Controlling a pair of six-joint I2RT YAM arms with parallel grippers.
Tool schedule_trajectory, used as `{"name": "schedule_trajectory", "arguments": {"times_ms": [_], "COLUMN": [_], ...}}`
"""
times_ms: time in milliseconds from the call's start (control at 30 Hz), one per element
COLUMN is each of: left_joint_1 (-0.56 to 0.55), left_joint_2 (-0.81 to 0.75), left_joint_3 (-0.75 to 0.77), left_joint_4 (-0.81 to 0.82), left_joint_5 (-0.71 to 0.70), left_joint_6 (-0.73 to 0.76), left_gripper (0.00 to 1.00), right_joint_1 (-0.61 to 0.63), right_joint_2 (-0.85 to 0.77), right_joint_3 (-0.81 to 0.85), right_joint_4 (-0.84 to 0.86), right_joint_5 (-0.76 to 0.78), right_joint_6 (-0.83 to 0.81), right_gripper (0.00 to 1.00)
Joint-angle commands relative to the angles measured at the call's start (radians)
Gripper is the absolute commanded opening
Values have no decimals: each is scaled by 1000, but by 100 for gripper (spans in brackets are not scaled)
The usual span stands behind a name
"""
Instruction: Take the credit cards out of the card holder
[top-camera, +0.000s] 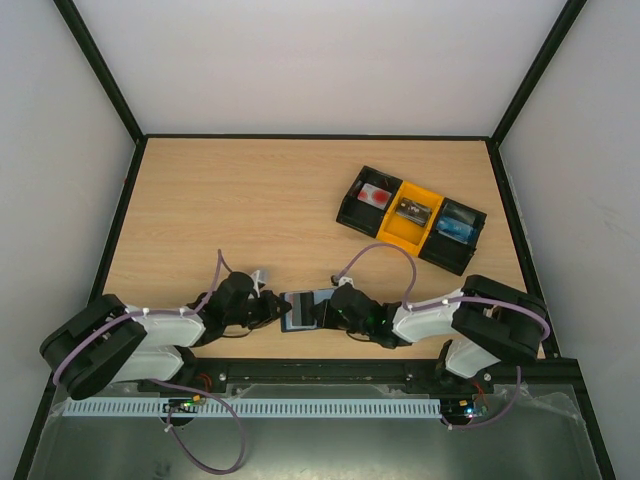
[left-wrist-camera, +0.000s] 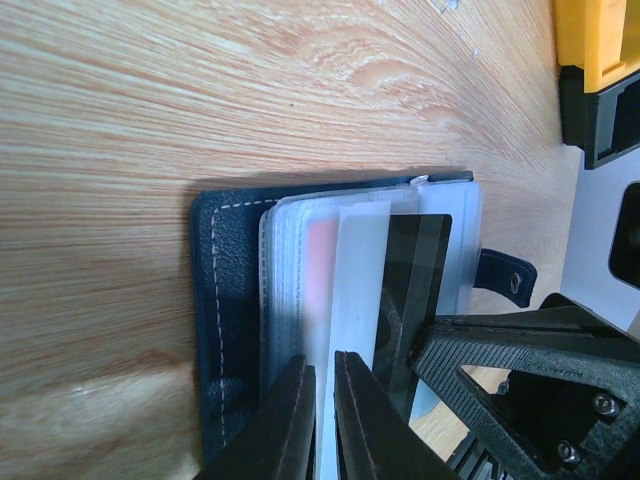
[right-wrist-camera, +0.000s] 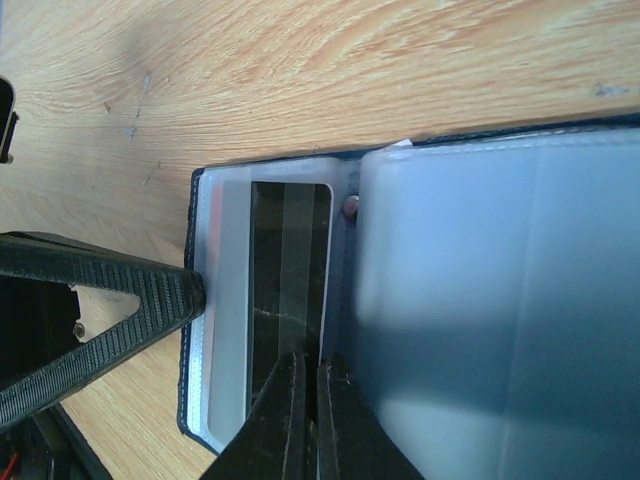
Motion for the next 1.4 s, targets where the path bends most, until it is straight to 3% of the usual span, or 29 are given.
{"name": "schedule_trajectory", "arguments": {"times_ms": [0, 467, 633, 933, 1367], "left_joint_1": [-5, -5, -5, -18, -69], "left_joint_2": [33, 52, 61, -85, -388], "left_joint_3": [-18, -1, -6, 13, 265], "left_joint_4": [-143, -140, -92, -139, -467], "left_joint_5": [-41, -40, -25, -59, -256], "left_joint_6": [20, 27, 17, 7, 342], "left_gripper": [11, 11, 12, 21, 32], "right_joint_1": [7, -55, -69, -78, -81], "right_joint_2": [-12, -137, -189, -388, -694], "right_joint_3": [-33, -103, -119, -144, -136], "right_joint_4": [20, -34, -60, -175, -253], "right_joint_5": [14, 28, 21, 70, 58], "right_joint_6": [1, -1, -24, -28, 128], "right_gripper": [2, 6, 2, 2, 2]}}
